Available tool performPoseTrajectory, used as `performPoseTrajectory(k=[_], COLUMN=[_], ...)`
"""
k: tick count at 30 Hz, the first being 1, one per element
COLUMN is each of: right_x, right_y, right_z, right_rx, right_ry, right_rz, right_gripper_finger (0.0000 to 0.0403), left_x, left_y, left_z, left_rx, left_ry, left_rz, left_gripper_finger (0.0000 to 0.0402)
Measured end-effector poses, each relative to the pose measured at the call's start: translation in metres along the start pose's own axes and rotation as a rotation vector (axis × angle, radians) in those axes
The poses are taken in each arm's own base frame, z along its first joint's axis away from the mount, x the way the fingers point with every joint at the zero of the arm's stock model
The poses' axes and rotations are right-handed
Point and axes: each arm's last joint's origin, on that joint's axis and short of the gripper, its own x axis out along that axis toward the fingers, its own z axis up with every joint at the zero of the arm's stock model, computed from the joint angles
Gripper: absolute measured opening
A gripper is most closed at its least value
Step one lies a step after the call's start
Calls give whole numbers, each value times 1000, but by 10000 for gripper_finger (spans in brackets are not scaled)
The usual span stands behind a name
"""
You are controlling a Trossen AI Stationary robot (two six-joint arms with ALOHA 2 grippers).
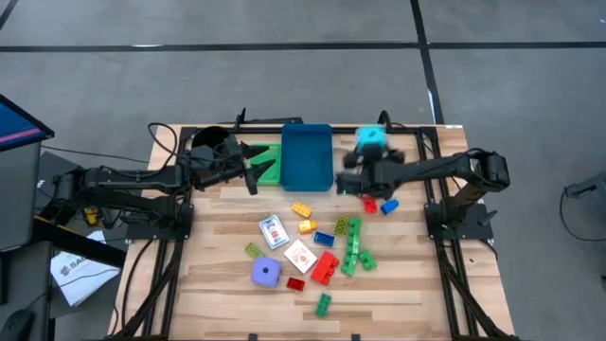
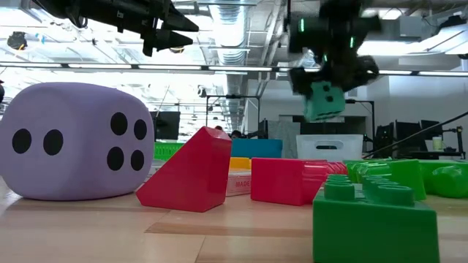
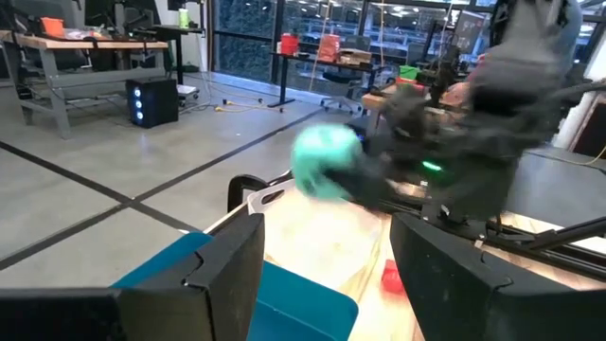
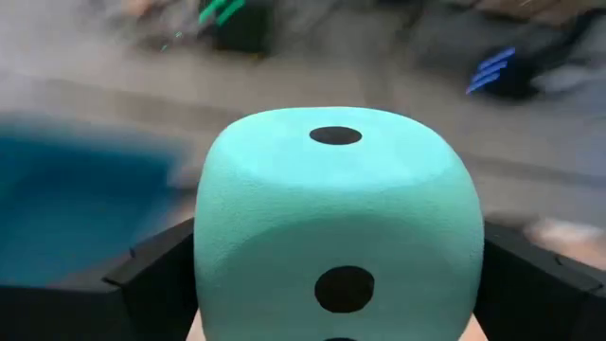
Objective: Pick & Place Toys
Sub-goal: Put the light blue dice into the transparent bin
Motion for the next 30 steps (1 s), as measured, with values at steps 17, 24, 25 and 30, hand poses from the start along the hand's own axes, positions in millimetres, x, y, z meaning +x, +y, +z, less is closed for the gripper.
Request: performPoseTrajectory(k=[17, 24, 25, 30], right_x=[-14, -37, -41, -43], right_y=[-3, 19, 21, 29], right_z=[-40, -38, -37, -32], right_rx=[-248, -455, -468, -563], right_ry=[4, -49, -63, -108], right_rz=[105, 269, 287, 318], right_gripper_finger=[394, 399, 399, 399], left_x=[0, 0, 1, 16], left_y=[0, 1, 1, 2], left_z=[0, 2, 3, 2], left_rx=[-1, -2, 1, 42], left_ry=[-4, -22, -33, -113], left_rz=[-1, 3, 5, 23], left_gripper_finger=[223, 223, 223, 223])
